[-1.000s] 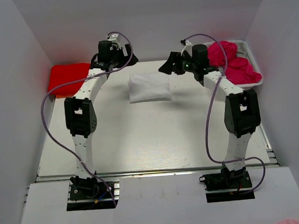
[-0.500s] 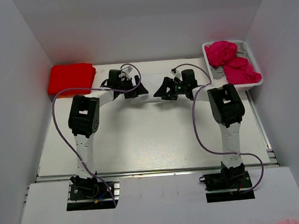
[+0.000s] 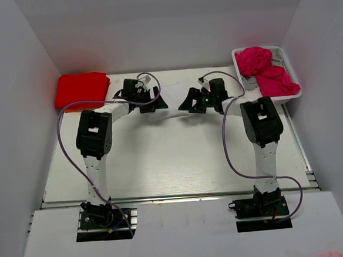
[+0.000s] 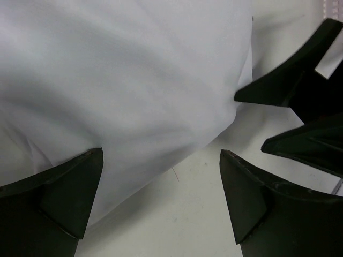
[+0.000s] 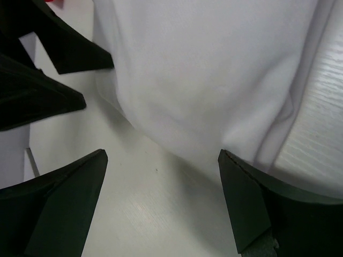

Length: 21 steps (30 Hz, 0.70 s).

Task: Fold and stack the t-shirts
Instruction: Smooth out wrinkles on the folded tshirt, then put the neatly folded tshirt into the corner of the board with the left arm

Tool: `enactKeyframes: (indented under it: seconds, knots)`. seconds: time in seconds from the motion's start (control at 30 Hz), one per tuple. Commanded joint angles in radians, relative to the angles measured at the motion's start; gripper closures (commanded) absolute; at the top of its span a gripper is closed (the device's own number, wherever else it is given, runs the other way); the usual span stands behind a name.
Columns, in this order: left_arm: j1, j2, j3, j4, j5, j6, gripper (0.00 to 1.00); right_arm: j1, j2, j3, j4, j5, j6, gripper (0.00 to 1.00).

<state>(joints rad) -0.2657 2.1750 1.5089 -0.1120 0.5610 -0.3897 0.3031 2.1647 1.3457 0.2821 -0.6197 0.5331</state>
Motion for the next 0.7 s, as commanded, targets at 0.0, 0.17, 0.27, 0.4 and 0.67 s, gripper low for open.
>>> enactKeyframes:
  seconds: [0.0, 0.17, 0.27, 0.4, 0.67]
  knots:
    - [-0.001, -0.098, 0.140, -0.185, -0.102, 0.075, 0.00, -0.004, -0.109, 0.038, -0.130, 0.037, -0.128, 0.10]
    - [-0.001, -0.193, 0.140, -0.195, -0.197, 0.075, 0.00, -0.002, -0.276, -0.005, -0.106, 0.050, -0.182, 0.10]
    - [0.011, -0.204, 0.140, -0.262, -0.290, 0.057, 0.00, -0.004, -0.322, -0.022, -0.142, 0.081, -0.214, 0.10]
    - [0.011, -0.149, 0.233, -0.382, -0.394, 0.068, 0.00, -0.004, -0.377, -0.063, -0.179, 0.178, -0.240, 0.10]
    - [0.022, 0.037, 0.436, -0.434, -0.375, 0.110, 0.00, -0.004, -0.410, -0.065, -0.259, 0.248, -0.305, 0.10]
